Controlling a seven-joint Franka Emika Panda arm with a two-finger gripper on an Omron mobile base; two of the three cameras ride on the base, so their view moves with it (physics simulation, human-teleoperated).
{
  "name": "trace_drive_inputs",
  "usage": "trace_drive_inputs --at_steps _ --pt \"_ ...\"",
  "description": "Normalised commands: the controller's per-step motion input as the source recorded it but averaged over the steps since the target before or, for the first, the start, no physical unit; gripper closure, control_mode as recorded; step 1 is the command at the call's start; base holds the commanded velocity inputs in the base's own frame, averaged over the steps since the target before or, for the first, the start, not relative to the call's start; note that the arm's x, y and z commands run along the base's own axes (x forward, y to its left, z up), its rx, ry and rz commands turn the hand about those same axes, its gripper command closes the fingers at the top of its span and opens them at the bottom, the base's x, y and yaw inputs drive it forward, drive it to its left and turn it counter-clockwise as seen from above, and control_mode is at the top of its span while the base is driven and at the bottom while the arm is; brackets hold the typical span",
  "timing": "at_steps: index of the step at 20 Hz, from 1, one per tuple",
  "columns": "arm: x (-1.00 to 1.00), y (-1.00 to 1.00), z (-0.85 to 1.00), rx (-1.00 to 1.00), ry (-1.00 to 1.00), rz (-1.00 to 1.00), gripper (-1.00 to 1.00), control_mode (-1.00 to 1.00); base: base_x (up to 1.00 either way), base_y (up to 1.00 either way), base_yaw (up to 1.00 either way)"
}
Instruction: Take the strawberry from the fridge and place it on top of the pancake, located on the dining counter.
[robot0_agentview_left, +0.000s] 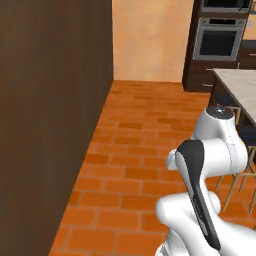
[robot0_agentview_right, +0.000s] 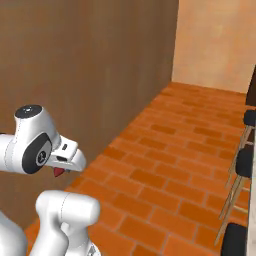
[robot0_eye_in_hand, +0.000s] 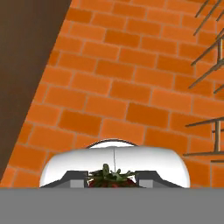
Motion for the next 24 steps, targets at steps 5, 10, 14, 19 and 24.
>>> trace_drive_inputs --at_steps 5,10,14,19,24 --pt "0.0 0.0 0.0 0.0 0.0 0.0 1.0 1.0 0.42 -0.17 -0.79" --pt "0.0 0.0 0.0 0.0 0.0 0.0 1.0 1.0 0.52 -0.02 -0.77" --pt "0.0 0.0 0.0 0.0 0.0 0.0 1.0 1.0 0.58 0.12 -0.78" --pt "0.0 0.0 0.0 0.0 0.0 0.0 1.0 1.0 0.8 0.5 -0.68" --pt "0.0 0.0 0.0 0.0 0.0 0.0 1.0 1.0 0.9 0.55 -0.65"
